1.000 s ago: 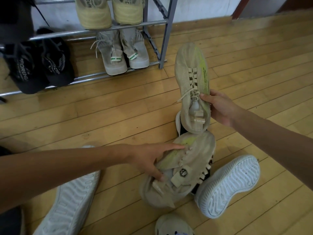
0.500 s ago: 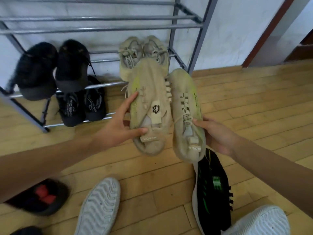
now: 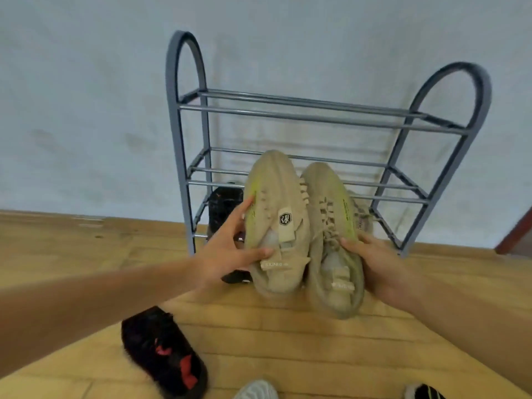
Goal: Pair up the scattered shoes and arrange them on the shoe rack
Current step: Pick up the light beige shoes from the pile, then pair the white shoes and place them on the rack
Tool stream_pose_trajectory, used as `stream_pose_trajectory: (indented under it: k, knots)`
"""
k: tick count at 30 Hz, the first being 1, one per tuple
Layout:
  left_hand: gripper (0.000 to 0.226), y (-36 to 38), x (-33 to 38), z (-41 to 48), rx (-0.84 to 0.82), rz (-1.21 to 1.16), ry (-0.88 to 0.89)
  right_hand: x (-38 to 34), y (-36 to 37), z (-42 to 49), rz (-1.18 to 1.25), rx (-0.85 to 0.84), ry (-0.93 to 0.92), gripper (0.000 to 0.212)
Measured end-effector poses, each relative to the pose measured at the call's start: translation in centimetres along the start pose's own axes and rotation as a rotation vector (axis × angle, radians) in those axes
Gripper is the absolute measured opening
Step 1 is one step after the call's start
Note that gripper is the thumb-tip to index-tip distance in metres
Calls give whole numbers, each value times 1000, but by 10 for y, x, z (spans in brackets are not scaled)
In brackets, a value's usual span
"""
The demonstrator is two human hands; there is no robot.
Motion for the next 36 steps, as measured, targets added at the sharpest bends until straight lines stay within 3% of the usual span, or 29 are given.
stream_pose_trajectory:
  k: [5,10,15,16,18,20,23,26,28,29,32,34,36]
  knots:
    - [81,-70,32,42,148,-129,-162,-66,59,53,59,-40,7,37]
    - [54,-117,57,100,210,69,-179,-116,91,125,-8,-12,-80,43]
    - [7,-155,71,162,456,368,-97,-156,119,174,-47,-18,-226,51]
    - [12,-159,69,172,466,461,-100,-157,125,180,-128,-19,-261,48]
    - [13,-152,48,190,376,721,-179,-149,128,191,-512,57,-322,44]
    - [34,-138,28,200,288,884,-178,-139,114,197,-829,226,-339,50]
    - [43,-125,27,193,321,866,-90,-135,104,190,-862,262,-409,36]
    - [34,-117,4,168,338,627,-77,-120,109,165,-798,156,-486,27]
    - [28,-100,15,137,382,578,145,-111,101,132,-671,140,-607,17]
    - [34,-84,22,115,381,660,301,-100,98,115,-632,127,-642,13]
    - [51,-13,10,31,245,875,635,-46,104,75,-666,23,-607,32]
    - [55,28,-37,-15,91,853,581,3,104,56,-750,-63,-493,34]
    - [69,66,-126,-50,-155,856,183,54,98,34,-825,-165,-372,35]
Point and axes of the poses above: each hand's wrist, its own z-axis towards the middle knuckle, its own y-axis out of the palm, x = y × z, the point moved 10 cm from there along z, towards the middle knuckle, and after that the axes turned 2 degrees about y, right-handed, at the moved point
